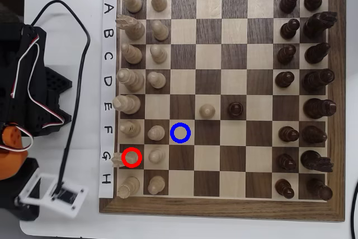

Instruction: Move the piece to destination

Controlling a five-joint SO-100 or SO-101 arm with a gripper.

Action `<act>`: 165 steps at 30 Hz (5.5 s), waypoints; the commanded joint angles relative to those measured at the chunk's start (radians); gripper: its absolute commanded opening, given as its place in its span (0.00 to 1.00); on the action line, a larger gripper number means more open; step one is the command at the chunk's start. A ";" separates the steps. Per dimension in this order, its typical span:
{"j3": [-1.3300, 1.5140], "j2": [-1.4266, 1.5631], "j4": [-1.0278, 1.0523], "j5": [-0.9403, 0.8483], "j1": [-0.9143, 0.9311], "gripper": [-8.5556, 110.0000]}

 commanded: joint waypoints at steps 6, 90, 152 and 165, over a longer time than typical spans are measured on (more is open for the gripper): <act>-0.256 -0.098 -0.163 0.249 -0.046 0.07; -1.267 -0.859 0.799 1.115 -1.025 0.11; -1.005 -1.019 0.747 0.991 -1.085 0.27; -0.969 -1.092 0.689 1.006 -1.052 0.19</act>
